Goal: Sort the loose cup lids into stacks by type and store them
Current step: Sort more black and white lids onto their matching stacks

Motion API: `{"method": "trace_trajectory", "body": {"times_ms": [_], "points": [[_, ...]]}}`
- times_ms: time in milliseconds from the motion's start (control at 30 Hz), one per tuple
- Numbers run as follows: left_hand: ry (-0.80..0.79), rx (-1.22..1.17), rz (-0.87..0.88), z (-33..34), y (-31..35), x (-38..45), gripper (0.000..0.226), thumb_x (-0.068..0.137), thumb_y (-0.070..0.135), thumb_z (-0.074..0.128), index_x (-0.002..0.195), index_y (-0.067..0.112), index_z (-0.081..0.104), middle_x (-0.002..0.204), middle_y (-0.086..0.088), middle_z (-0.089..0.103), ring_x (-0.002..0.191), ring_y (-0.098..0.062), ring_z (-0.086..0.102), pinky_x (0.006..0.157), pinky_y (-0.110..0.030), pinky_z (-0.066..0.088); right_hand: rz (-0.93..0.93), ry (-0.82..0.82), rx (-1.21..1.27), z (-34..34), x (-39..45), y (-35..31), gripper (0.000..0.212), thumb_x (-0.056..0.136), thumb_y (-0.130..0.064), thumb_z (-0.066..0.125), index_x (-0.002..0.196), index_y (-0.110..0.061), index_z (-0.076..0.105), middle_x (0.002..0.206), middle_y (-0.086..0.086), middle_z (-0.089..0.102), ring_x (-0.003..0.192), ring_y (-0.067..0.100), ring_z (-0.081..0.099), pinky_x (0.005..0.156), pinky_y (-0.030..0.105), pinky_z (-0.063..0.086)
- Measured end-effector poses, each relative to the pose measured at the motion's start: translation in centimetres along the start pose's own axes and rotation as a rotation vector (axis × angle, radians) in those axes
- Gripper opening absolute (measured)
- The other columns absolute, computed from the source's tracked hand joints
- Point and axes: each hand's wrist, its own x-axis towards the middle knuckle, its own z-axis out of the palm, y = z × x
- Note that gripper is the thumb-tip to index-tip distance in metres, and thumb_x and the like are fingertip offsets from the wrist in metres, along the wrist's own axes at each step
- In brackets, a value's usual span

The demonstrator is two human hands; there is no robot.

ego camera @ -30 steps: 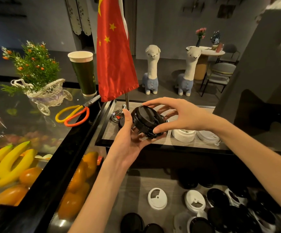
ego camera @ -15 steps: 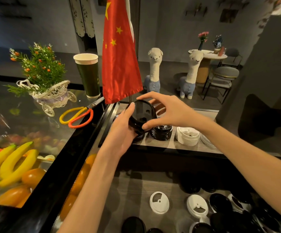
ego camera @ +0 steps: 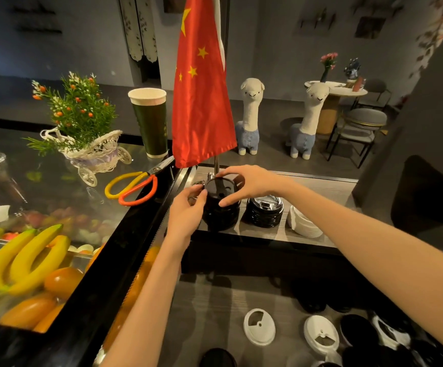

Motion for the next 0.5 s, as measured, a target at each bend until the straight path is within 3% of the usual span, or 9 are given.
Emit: {"method": "trace_trajectory", "body": {"times_ms": [133, 333, 433, 500], "points": [[0.0, 0.012, 0.007, 0.5, -1.9, 0.1, 0.044, 0.097, 0.036, 0.068, 0.139, 0.026, 0.06, 0.125, 0.008, 0.064, 0.113, -0.006, 0.058, 0.088, -0.022, 0.044, -0.003, -0.087, -0.008, 0.8, 0.8, 0.8, 0.082, 0.083, -0.045, 0.083, 0.153, -0.03, 0.044, 0.157, -0.005, 0.045, 0.139, 0.019, 0.046, 0.105, 0.027, 0.037], [0.016, -0.008, 0.021, 0.7, -3.0, 0.4, 0.044, 0.097, 0.036, 0.068, 0.139, 0.023, 0.061, 0.135, 0.002, 0.065, 0.125, -0.012, 0.059, 0.1, -0.029, 0.048, 0.002, -0.105, -0.045, 1.2, 1.3, 1.1, 0.083, 0.085, -0.049, 0.08, 0.155, -0.026, 0.043, 0.157, -0.003, 0.047, 0.14, 0.017, 0.046, 0.104, 0.026, 0.038], [0.003, -0.001, 0.027, 0.5, -3.1, 0.5, 0.043, 0.099, 0.032, 0.066, 0.14, 0.023, 0.06, 0.137, 0.003, 0.063, 0.126, -0.011, 0.057, 0.098, -0.027, 0.046, 0.002, -0.051, -0.055, 1.8, 1.1, 1.0, 0.084, 0.083, -0.05, 0.082, 0.153, -0.024, 0.045, 0.151, -0.003, 0.052, 0.132, 0.011, 0.049, 0.098, 0.024, 0.038], [-0.001, -0.006, 0.026, 0.6, -3.1, 0.6, 0.042, 0.099, 0.03, 0.065, 0.14, 0.023, 0.06, 0.135, 0.004, 0.063, 0.123, -0.008, 0.057, 0.097, -0.025, 0.044, -0.007, 0.0, -0.04, 2.7, 0.8, 1.4, 0.086, 0.08, -0.054, 0.083, 0.152, -0.024, 0.046, 0.152, -0.001, 0.053, 0.136, 0.016, 0.05, 0.101, 0.024, 0.04]]}}
